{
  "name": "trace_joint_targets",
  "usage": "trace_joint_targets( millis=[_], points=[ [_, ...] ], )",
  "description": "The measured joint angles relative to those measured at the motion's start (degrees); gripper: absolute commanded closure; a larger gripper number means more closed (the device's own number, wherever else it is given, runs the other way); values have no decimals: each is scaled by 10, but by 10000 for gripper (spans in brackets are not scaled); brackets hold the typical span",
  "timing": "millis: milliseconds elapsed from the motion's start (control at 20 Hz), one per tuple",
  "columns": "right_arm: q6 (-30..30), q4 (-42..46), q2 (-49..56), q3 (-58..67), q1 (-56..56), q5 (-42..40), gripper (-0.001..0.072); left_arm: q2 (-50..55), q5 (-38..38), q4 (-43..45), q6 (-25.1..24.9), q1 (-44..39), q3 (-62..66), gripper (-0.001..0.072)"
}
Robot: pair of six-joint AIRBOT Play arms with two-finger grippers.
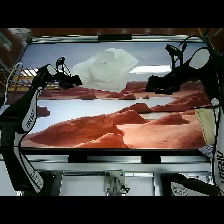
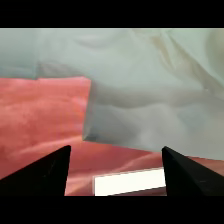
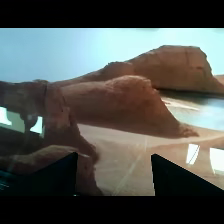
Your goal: Fold the shirts.
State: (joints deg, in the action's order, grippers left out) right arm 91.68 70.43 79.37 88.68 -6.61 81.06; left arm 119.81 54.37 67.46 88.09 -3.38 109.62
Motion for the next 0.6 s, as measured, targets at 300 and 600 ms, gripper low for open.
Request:
trace_joint_targets(
  millis=[300,600],
  points=[
    [0,0,0,0,0,0,130,8,-46,-22,0,-17,0,322],
    [14,0,0,0,0,0,130,-3,-49,-28,0,-18,1,653]
  ],
)
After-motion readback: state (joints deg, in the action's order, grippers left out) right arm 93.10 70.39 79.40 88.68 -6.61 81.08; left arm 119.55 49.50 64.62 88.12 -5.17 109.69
